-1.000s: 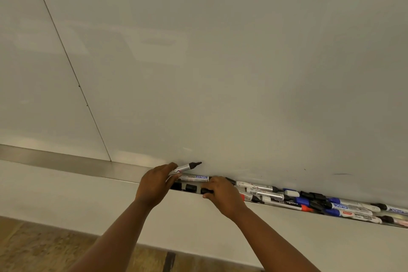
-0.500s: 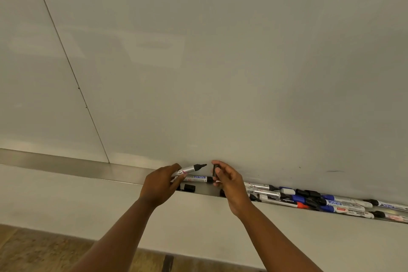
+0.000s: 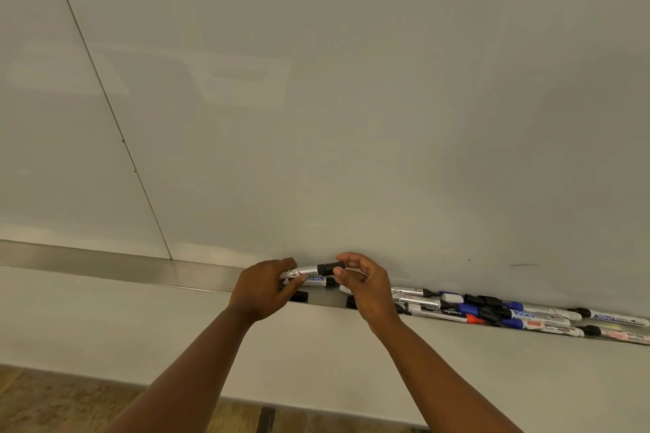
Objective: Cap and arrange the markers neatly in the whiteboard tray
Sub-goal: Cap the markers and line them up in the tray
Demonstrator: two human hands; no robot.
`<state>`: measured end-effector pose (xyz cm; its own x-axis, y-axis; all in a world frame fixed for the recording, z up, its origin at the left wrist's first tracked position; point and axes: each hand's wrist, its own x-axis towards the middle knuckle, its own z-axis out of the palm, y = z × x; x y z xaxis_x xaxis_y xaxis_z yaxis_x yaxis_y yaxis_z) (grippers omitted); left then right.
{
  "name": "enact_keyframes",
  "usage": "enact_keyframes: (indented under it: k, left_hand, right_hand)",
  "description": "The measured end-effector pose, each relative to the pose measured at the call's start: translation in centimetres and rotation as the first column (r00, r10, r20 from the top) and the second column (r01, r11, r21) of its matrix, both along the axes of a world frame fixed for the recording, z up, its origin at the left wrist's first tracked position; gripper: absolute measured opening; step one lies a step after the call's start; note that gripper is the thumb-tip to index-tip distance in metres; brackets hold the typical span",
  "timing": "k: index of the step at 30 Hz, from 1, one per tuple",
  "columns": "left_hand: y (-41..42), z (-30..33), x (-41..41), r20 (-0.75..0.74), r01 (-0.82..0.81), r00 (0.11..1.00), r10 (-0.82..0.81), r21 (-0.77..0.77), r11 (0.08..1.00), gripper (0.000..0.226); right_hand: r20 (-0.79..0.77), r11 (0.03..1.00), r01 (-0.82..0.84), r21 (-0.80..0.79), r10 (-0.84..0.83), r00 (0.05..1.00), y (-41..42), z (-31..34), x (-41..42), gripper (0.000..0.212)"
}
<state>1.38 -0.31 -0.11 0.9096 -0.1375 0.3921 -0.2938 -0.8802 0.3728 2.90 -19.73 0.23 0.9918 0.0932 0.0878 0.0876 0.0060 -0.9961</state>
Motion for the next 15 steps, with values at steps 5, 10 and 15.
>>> enact_keyframes:
  k: [5, 10, 15]
  left_hand:
    - [0.32, 0.42, 0.06, 0.01, 0.087, 0.996, -0.087, 0.067, 0.994, 0.057]
    - [0.5, 0.63, 0.56, 0.023, 0.141, 0.989, -0.145, 0.12, 0.983, 0.06]
    - [0.4, 0.45, 0.66, 0.073, 0.141, 0.985, -0.155, 0.168, 0.976, 0.051]
  right_hand:
    - [0.155, 0.953, -0.081, -0.293, 0.131, 0.979, -0.78, 0.27, 0.04, 0.015]
    - [0.149, 0.925, -0.109, -0.363, 0.173, 0.974, -0.76, 0.68, 0.34, 0.014]
    - [-0.008, 0.947, -0.136, -0.291, 0.14, 0.99, -0.52, 0.83, 0.49, 0.014]
